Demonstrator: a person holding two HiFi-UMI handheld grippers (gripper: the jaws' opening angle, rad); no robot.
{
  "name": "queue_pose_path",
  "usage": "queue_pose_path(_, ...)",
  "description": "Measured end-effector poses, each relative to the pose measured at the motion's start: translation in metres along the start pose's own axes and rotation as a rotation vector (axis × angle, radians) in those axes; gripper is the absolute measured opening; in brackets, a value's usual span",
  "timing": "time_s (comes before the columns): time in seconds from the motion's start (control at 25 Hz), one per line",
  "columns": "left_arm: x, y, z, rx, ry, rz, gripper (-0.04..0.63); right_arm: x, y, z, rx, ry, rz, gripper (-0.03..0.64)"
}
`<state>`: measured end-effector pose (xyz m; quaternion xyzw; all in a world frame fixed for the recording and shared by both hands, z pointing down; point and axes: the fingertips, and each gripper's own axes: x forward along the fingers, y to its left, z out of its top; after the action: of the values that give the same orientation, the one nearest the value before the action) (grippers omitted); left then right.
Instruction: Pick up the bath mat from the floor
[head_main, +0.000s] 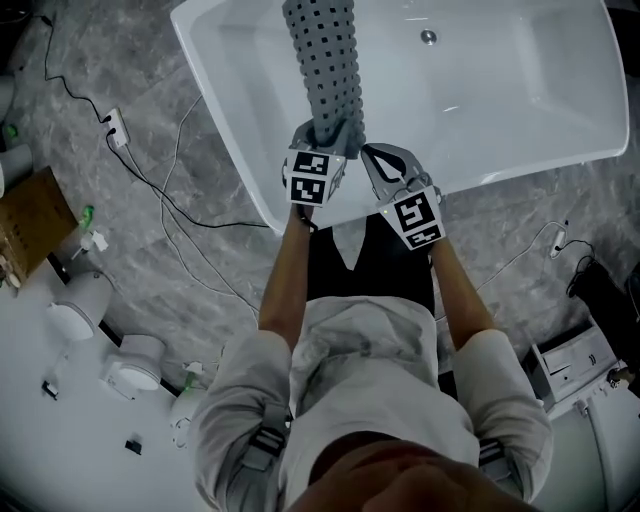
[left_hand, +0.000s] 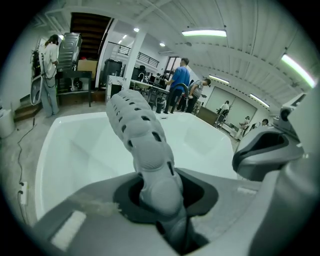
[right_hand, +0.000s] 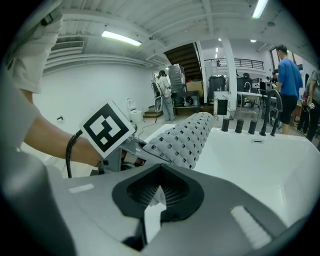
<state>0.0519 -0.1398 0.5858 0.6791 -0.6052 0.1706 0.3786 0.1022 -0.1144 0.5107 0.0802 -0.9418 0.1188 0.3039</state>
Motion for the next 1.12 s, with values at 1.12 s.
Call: queue_pose_path(1.12,-0.164,-0.053,0.122,0.078,-0.173,-0.069,0.109,-0.101,0.053,0.166,-0.087,-0.193,-0.065,0.002)
